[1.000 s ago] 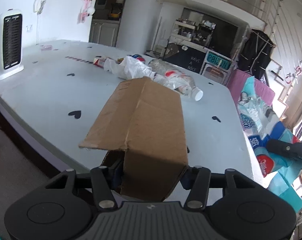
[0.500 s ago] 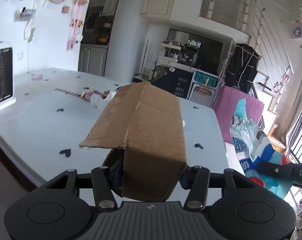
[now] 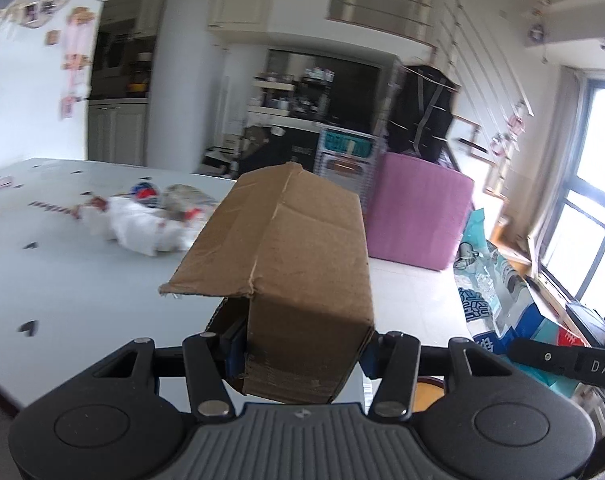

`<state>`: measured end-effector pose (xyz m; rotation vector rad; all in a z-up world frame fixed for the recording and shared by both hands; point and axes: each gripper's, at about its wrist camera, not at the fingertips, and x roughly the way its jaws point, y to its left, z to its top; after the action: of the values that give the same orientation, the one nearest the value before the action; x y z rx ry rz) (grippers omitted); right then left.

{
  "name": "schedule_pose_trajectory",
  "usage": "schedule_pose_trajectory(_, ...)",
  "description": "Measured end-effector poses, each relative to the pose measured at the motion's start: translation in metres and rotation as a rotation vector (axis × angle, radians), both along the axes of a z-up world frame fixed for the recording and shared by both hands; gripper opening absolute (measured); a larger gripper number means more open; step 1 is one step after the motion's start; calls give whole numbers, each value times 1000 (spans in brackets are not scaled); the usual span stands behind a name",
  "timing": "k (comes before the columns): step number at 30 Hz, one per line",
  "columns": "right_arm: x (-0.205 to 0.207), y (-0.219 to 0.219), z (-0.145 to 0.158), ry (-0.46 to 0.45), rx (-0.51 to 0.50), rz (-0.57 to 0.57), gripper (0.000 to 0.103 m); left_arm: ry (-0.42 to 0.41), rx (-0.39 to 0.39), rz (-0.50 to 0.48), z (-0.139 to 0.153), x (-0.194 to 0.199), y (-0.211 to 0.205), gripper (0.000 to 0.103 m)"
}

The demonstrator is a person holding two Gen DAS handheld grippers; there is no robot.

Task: Collect trash
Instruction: 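Carry the box and the snack bag over the wastebasket with both grippers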

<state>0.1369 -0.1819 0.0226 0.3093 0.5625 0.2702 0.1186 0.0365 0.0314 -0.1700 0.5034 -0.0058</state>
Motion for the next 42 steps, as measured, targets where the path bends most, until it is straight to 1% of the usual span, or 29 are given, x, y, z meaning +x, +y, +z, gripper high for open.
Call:
schedule_pose_trajectory(6, 3, -41, -13, 36, 16, -73, 11, 30, 15, -96, -9, 23, -46, 53)
schedule_pose_trajectory(15, 17, -100, -41, 111, 53, -178, 11, 115, 50, -224, -38, 60, -107, 53)
schedule_pose_trajectory(20, 29, -127, -63, 178, 103, -241, 11, 171, 80, -283, -59, 87, -139, 53)
schedule_pose_trajectory(26, 52, -150, -91, 262, 150, -283, 11, 238, 125, -345, -84, 122, -175, 54)
schedule_pose_trajectory(30, 68, -160, -114, 330, 214, -309, 11, 275, 163, -383, -103, 143, -194, 54)
schedule_pose_trajectory(34, 89, -165, -141, 403, 310, -323, 11, 320, 200, -414, -124, 161, -206, 54)
schedule_pose_trajectory(38, 104, -170, -170, 469, 385, -342, 11, 383, 242, -447, -146, 184, -215, 54)
schedule_pose_trajectory(42, 119, -171, -196, 536, 444, -364, 11, 467, 275, -478, -168, 206, -222, 54)
